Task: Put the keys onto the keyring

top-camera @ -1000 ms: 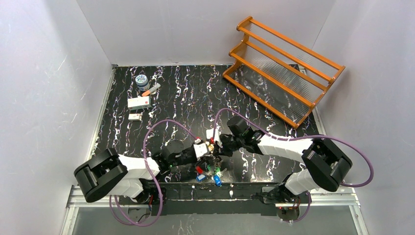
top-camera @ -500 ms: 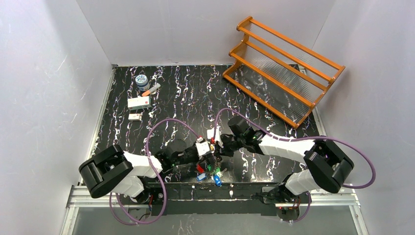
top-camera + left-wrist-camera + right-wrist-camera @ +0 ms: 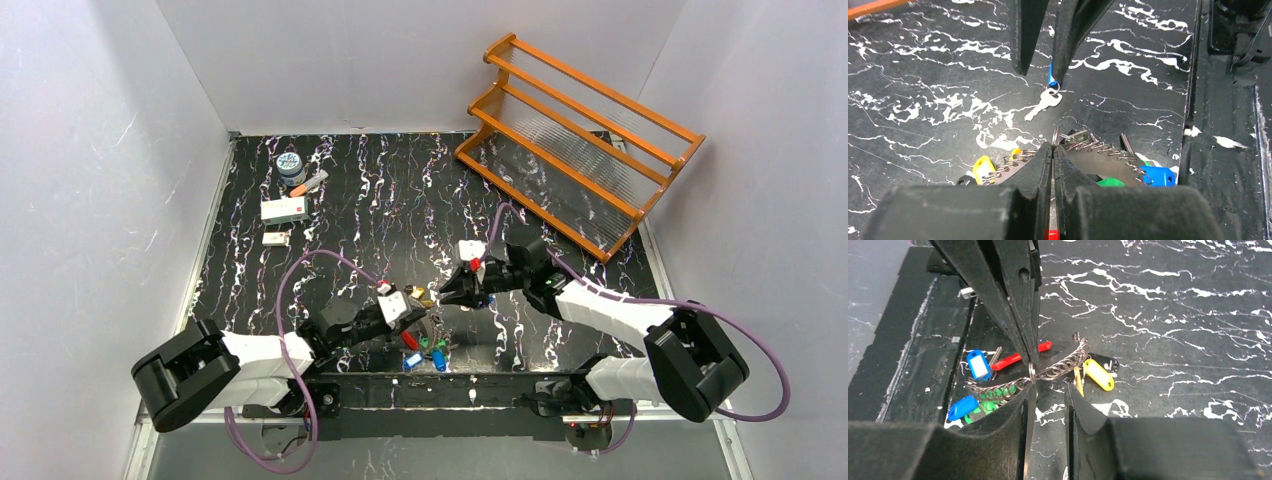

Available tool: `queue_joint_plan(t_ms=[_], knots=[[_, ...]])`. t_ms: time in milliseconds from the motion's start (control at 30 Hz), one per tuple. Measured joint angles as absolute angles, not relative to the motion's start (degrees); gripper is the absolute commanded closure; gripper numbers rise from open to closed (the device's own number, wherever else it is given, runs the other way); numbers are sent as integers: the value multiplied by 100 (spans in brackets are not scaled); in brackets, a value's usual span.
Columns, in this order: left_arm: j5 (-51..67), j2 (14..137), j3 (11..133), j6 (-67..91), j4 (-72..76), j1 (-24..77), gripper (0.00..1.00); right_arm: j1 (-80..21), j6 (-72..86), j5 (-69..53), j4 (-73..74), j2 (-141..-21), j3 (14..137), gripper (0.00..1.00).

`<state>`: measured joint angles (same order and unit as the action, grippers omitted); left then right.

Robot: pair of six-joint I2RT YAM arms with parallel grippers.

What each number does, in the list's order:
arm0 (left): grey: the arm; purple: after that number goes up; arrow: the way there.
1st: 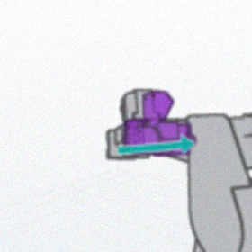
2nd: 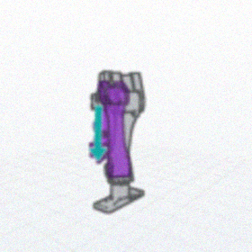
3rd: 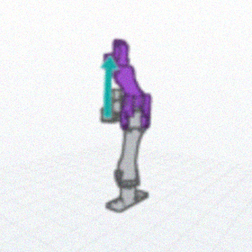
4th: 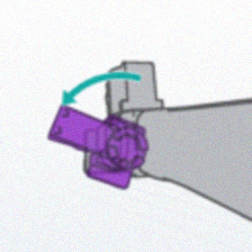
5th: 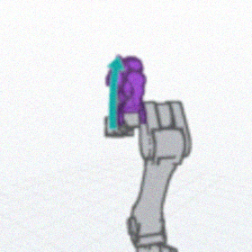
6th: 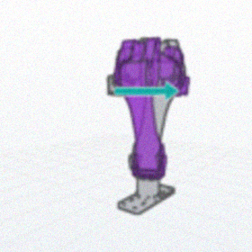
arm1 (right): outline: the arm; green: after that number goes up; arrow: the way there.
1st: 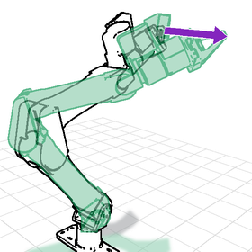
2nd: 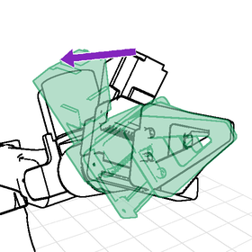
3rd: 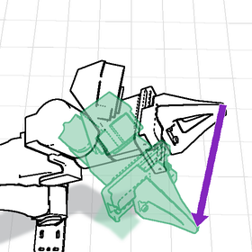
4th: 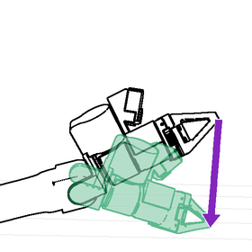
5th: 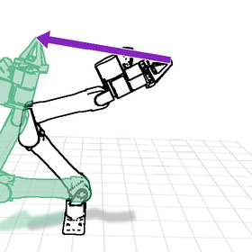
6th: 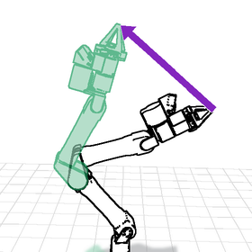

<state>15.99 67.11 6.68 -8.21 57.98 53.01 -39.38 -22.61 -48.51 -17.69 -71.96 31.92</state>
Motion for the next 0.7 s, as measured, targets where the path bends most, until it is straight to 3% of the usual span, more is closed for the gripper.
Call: queue_joint_plan(t_ms=[700], knots=[[1846,6466,272,-679,6997,5301,100,-3798,-1048,-6184,-3754,-7651,2912,63]])
